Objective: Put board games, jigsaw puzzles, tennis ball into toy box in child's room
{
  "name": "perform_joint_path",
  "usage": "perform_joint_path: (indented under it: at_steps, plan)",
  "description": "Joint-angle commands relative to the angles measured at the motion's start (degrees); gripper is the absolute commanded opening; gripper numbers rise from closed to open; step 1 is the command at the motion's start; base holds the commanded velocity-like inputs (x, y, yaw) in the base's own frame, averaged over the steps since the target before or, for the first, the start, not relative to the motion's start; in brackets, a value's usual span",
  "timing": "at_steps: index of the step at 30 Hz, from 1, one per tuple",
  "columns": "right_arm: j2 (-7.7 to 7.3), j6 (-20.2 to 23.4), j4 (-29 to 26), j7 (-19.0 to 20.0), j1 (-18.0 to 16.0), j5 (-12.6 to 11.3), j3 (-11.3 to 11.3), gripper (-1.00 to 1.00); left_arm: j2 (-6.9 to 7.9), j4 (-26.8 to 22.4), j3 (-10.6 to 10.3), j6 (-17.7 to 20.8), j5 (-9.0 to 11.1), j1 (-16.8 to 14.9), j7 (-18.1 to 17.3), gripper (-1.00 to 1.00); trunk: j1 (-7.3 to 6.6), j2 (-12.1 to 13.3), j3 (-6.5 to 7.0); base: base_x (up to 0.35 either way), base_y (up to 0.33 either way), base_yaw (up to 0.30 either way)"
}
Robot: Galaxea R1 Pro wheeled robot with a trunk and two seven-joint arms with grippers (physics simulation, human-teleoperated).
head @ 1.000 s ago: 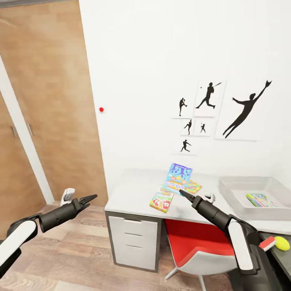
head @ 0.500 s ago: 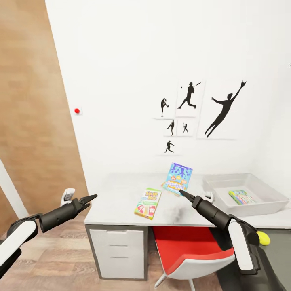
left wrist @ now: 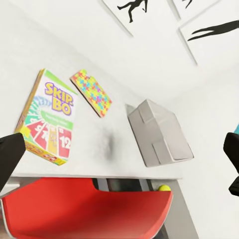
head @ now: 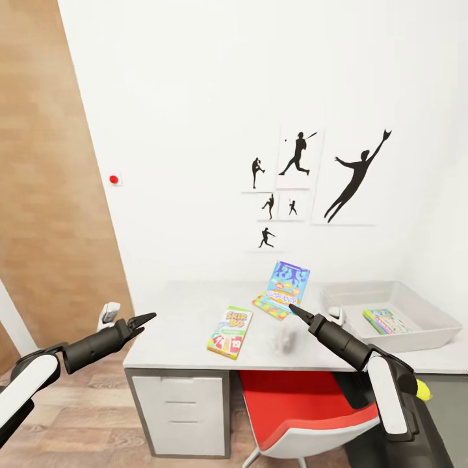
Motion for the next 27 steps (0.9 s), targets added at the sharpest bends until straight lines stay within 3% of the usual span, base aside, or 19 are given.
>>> perform_joint_path:
  at_steps: [1, 6, 18, 27]
  plan:
    - [0.07, 0.35, 0.01, 0.2, -0.04, -0.08, -0.15, -1.0, 0.04, 0.02, -0.07, 0.14, 0.25, -0.04, -0.05, 1.0, 0.03, -0.04, -0.02, 0.098, -0.208, 0.0]
    - [0.05, 0.39, 0.08, 0.2, -0.03, -0.08, -0.15, -1.0, 0.05, 0.02, -0.07, 0.14, 0.31, -0.04, -0.05, 1.0, 0.03, -0.04, -0.02, 0.089, -0.096, -0.095]
    - [0.1, 0.36, 0.18, 0.2, -0.02, -0.04, -0.15, -1.0, 0.05, 0.02, -0.08, 0.14, 0.33, -0.04, -0.05, 1.0, 0.03, -0.04, -0.02, 0.096, -0.018, -0.247]
    - [0.1, 0.3, 0.17, 0.2, 0.0, -0.05, -0.13, -1.0, 0.05, 0.02, -0.07, 0.13, 0.33, -0.04, -0.05, 1.0, 0.03, -0.04, -0.02, 0.112, -0.144, -0.21]
